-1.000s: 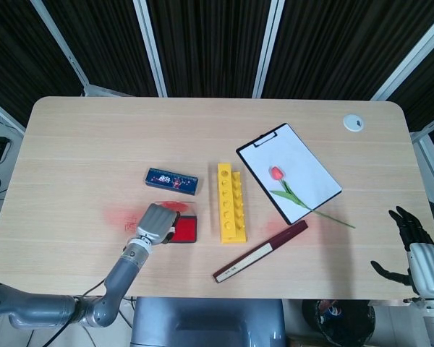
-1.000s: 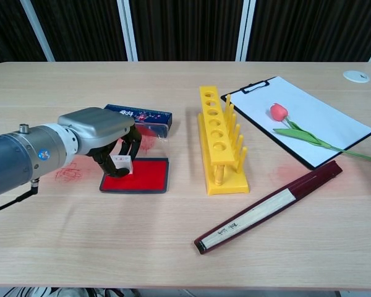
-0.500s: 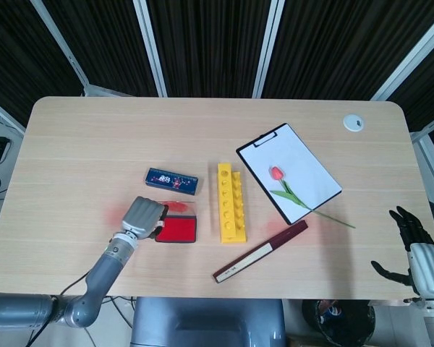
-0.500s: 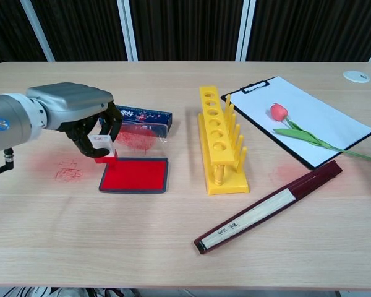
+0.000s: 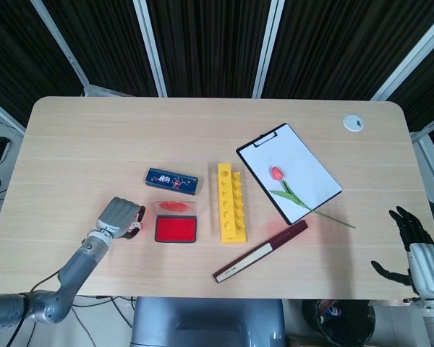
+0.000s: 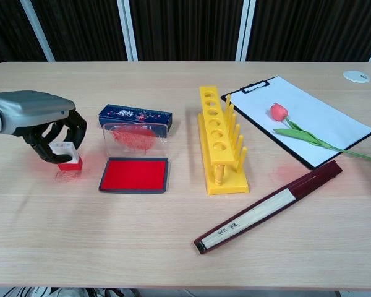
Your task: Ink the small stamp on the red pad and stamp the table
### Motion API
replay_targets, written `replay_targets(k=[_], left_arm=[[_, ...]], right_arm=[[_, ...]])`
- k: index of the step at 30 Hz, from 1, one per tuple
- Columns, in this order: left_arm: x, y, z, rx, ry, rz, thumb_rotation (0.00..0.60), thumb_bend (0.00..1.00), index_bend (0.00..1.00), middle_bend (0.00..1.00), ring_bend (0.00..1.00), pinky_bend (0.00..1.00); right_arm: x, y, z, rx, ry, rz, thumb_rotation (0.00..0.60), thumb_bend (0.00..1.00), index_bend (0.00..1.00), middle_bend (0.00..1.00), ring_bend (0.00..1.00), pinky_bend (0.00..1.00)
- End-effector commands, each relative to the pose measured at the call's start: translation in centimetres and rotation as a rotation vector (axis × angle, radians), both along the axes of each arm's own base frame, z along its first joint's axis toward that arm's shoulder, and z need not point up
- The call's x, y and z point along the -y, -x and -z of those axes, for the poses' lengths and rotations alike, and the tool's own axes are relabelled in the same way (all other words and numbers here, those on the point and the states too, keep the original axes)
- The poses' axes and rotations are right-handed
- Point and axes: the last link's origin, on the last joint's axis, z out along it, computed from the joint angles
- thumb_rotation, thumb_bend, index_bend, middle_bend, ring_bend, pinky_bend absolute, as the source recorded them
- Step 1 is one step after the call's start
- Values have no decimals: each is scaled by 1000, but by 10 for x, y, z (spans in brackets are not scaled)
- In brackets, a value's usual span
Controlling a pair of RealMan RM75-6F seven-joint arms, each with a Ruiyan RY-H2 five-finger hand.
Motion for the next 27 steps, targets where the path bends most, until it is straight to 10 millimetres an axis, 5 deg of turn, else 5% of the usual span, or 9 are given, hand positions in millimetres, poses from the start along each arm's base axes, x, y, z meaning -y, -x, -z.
replay_targets(k=[1,27], left_arm=[[-3,12,-1,-5,10,-7,600,496,745,736,606,676],[-7,34,10,-6,54,3,600,459,664,634,540,622]], right_arm=[[0,0,0,0,0,1,600,237,0,0,0,192],[0,0,0,2,1,2,600,238,0,0,0,192]])
